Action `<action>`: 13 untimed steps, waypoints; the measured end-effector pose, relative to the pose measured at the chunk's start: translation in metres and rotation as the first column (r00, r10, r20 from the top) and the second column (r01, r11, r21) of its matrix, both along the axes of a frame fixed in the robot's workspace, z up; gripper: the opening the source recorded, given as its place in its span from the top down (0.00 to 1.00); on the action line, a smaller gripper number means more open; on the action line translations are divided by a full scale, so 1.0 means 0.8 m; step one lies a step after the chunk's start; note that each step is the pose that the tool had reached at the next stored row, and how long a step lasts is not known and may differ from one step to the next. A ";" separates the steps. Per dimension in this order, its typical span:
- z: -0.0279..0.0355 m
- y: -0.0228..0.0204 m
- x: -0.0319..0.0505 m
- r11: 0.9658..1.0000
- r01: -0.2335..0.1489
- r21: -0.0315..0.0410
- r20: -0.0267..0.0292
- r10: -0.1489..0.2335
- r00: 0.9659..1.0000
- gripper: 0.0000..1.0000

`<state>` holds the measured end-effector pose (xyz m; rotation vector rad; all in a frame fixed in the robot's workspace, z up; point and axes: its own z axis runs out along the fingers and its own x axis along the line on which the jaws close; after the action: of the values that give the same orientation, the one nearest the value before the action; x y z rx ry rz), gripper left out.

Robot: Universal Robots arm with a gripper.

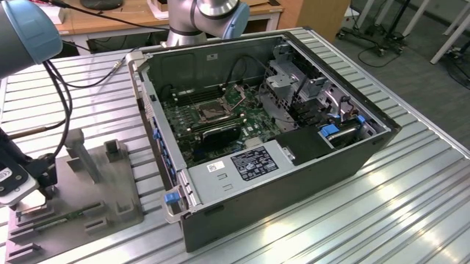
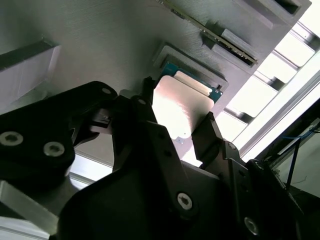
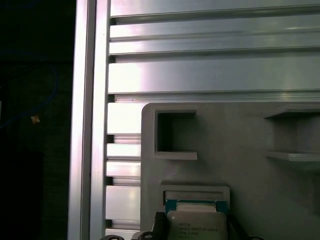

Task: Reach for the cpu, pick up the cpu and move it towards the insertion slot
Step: 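Pick up the cpu and move it towards the insertion slot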

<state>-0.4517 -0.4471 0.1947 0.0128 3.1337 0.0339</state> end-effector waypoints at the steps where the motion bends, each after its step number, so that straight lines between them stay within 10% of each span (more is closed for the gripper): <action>1: 0.0000 0.0000 0.000 1.000 0.008 0.000 0.000 -0.008 1.000 0.45; 13: 0.0045 0.0000 0.000 1.000 0.017 0.000 0.000 -0.017 1.000 0.45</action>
<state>-0.4516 -0.4471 0.1984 0.0396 3.1331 0.0340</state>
